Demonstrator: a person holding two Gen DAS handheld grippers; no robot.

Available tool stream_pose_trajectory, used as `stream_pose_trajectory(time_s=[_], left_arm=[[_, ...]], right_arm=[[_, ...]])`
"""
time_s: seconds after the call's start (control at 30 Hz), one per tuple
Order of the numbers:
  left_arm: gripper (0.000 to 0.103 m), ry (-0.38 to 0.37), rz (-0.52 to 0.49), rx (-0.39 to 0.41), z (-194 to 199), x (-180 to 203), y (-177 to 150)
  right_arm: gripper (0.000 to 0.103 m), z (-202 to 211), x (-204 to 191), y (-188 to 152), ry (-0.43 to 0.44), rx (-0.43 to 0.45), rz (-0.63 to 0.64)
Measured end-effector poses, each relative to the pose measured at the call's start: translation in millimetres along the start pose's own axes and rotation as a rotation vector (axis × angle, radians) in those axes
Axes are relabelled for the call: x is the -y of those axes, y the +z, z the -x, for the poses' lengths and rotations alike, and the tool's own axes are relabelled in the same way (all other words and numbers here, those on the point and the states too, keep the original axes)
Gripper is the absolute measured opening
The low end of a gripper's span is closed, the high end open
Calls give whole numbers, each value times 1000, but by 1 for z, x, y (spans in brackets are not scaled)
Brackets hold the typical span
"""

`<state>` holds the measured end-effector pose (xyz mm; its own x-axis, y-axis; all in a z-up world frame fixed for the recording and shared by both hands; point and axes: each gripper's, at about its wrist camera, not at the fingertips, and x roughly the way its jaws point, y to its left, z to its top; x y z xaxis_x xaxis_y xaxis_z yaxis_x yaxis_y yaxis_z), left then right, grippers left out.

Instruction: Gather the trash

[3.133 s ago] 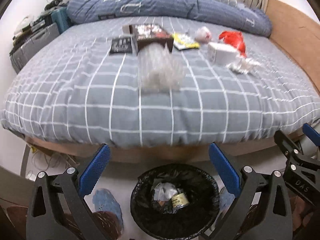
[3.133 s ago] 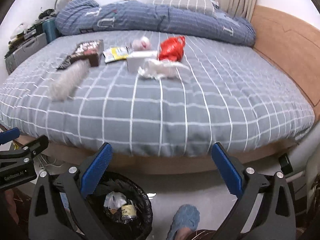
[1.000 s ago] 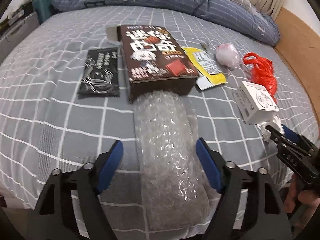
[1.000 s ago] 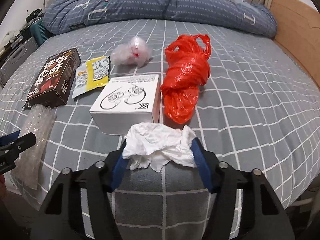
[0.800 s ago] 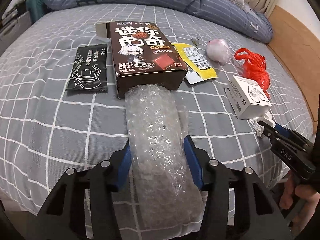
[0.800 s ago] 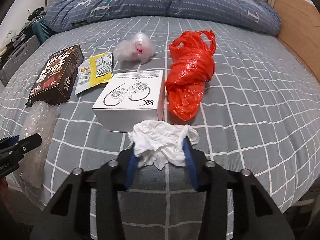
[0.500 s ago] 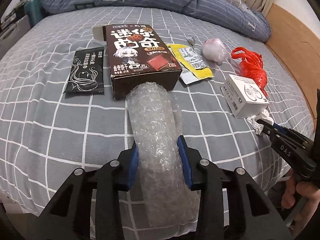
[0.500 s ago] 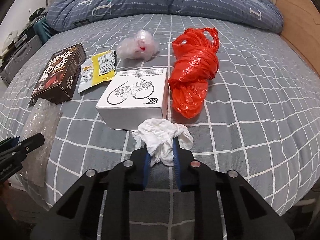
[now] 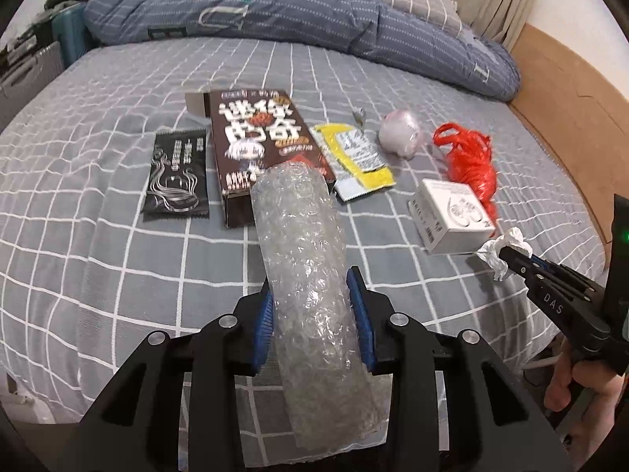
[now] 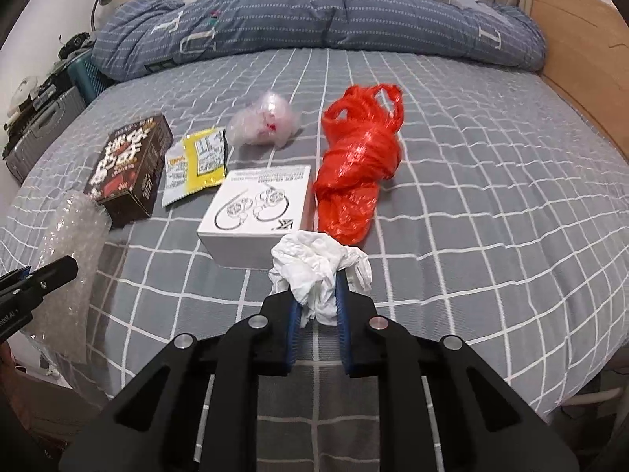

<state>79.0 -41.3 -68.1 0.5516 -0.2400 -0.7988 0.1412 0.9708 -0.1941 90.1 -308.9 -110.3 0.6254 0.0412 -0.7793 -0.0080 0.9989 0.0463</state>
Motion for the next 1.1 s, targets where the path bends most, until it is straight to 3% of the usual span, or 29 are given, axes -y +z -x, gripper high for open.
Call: stream_pose_trajectory(time_s=[0.57, 1.1], left_arm=[[34, -34, 0, 103, 66, 19, -7], [34, -8, 5, 102, 82, 20, -49]], right_arm=[[16, 73, -16, -6, -9, 149, 53], [16, 110, -28, -43, 6, 160, 56]])
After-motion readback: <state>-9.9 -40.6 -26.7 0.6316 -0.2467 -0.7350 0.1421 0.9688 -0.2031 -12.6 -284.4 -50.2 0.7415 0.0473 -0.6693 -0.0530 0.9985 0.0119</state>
